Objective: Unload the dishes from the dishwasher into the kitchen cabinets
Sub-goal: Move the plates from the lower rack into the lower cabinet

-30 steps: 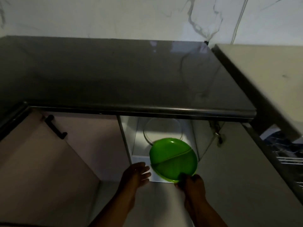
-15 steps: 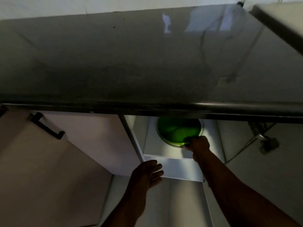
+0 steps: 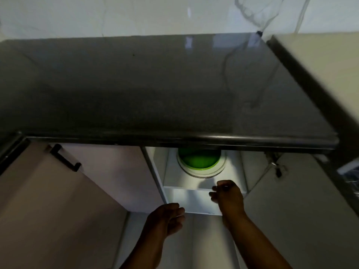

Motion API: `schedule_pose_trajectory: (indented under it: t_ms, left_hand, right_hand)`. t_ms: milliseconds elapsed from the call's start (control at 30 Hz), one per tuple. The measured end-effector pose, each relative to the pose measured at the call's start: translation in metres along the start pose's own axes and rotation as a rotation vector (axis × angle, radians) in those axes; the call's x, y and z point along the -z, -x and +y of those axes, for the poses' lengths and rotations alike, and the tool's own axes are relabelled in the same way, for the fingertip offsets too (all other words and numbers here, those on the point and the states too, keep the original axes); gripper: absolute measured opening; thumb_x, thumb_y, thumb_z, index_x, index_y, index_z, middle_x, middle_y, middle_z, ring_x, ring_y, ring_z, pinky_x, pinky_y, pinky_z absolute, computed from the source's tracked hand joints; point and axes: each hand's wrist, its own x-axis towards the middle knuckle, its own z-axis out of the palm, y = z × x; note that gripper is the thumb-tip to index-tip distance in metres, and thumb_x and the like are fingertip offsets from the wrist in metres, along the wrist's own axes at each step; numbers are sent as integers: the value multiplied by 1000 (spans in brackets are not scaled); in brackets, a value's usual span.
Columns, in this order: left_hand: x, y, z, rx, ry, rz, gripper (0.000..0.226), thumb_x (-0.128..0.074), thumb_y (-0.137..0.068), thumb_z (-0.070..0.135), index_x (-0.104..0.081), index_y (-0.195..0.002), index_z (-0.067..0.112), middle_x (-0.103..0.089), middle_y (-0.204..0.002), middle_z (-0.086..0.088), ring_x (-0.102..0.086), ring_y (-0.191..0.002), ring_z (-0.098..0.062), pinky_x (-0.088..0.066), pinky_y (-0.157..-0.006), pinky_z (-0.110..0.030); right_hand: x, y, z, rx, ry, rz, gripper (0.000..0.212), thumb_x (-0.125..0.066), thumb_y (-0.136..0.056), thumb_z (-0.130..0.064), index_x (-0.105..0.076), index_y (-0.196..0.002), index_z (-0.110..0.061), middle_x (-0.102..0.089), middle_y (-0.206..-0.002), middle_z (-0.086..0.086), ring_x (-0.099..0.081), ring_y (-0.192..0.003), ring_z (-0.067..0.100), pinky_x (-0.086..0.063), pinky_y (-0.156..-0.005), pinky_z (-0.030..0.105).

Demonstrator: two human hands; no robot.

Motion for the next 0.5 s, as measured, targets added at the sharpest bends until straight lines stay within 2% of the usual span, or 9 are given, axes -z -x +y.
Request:
schedule_pose_trajectory:
  t_ms: [67, 167, 267, 400, 500]
  left_hand:
    - [-7, 18, 4, -13, -14, -6, 20, -58, -88, -1, -63, -107, -3, -74, -86, -16, -69, -74, -26, -57, -64, -30]
    - [-18, 52, 7, -82, -75, -30, 17, -60, -88, 2, -66, -104, -1, -74, -95, -18, -67, -91, -34, -55, -79, -36]
    - [-27, 86, 3, -114, -135, -80, 16, -55, -93, 4, -65, -105, 1, -75, -95, -13, -68, -94, -32, -53, -85, -38]
    - [-38, 123, -6, -109, -175, -128, 13, -52, -93, 0, -65, -96, 3, -75, -81, -8, -68, -72, -21, -53, -70, -29]
    - [-46, 151, -17, -123, -225, -158, 15, -50, -94, 1, -65, -93, 4, -72, -90, -13, -67, -74, -21, -53, -68, -26]
  right_hand:
    - [19, 42, -7, 88, 0, -18, 20, -45, -91, 9, -57, -91, -7, -64, -85, 16, -61, -69, 27, -49, -63, 32]
    - [50, 100, -19, 301, 168, -12, 24, -49, -91, 7, -58, -87, -15, -66, -83, 10, -63, -69, 23, -47, -61, 25]
    - [81, 143, -34, 460, 329, 41, 30, -51, -89, 6, -60, -88, -23, -65, -80, 1, -63, -70, 19, -46, -58, 14]
    - [117, 178, -52, 680, 503, 192, 21, -61, -88, -4, -64, -95, -23, -64, -84, -4, -61, -68, 8, -49, -62, 24]
    - [147, 199, -60, 804, 592, 299, 22, -66, -83, 0, -66, -100, -14, -65, -91, 1, -60, -71, 10, -51, -64, 24]
